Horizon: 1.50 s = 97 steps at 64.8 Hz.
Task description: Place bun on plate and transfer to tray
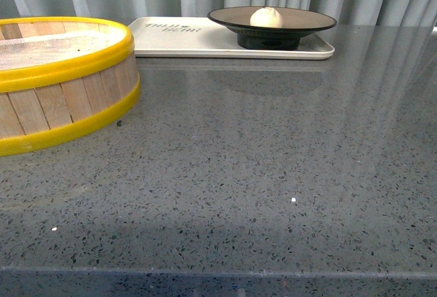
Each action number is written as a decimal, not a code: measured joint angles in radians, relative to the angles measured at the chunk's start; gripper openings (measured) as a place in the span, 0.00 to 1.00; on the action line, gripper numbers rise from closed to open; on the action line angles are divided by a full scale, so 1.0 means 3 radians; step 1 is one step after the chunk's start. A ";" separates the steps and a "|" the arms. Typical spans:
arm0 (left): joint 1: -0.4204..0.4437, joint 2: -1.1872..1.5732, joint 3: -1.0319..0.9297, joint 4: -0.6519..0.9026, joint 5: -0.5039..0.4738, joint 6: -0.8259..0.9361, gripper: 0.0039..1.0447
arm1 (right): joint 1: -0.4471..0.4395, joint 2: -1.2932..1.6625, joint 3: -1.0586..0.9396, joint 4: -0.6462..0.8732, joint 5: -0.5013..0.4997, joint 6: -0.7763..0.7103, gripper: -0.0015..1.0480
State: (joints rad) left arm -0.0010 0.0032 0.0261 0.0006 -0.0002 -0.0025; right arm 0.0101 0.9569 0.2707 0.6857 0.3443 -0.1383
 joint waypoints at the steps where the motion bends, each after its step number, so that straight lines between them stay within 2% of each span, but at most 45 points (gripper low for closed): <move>1: 0.0000 0.0000 0.0000 0.0000 0.0000 0.0000 0.94 | -0.0005 -0.0032 -0.0031 -0.0011 -0.0125 0.0018 0.85; 2: 0.0000 0.0000 0.0000 0.0000 0.0000 0.0000 0.94 | -0.0017 -0.0097 -0.0095 -0.0023 -0.0357 0.0052 0.82; 3: 0.0000 0.0000 0.0000 0.0000 0.0000 0.0000 0.94 | -0.0019 -0.0128 -0.0130 -0.0023 -0.0413 0.0080 0.80; 5: 0.0000 0.0000 0.0000 0.0000 0.0000 0.0000 0.94 | -0.0019 -0.0216 -0.0225 -0.0020 -0.0752 0.0164 0.75; 7: 0.0000 0.0000 0.0000 0.0000 0.0000 0.0000 0.94 | -0.0019 -0.0299 -0.0310 -0.0019 -0.0966 0.0235 0.70; 10: 0.0000 0.0000 0.0000 0.0000 0.0000 0.0000 0.94 | -0.0018 -0.0394 -0.0407 -0.0019 -0.1115 0.0301 0.63; 23: 0.0000 0.0000 0.0000 0.0000 0.0000 0.0000 0.94 | -0.0028 -0.0727 -0.0657 -0.0122 -0.1142 0.0408 0.32; 33: 0.0000 0.0000 0.0000 0.0000 0.0000 0.0000 0.94 | -0.0028 -0.1024 -0.0765 -0.0275 -0.1144 0.0425 0.02; 38: 0.0000 0.0000 0.0000 0.0000 0.0000 0.0000 0.94 | -0.0028 -0.1090 -0.0861 -0.0223 -0.1144 0.0427 0.02; 61: 0.0000 0.0000 0.0000 0.0000 0.0000 0.0000 0.94 | -0.0028 -0.1901 -0.0885 -0.0994 -0.1144 0.0429 0.02; 97: 0.0000 0.0000 0.0000 0.0000 0.0000 0.0000 0.94 | -0.0028 -0.2500 -0.0885 -0.1584 -0.1144 0.0429 0.02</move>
State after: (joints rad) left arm -0.0010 0.0032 0.0261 0.0006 -0.0002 -0.0025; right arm 0.0017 0.2070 0.0051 0.2104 0.0010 -0.0097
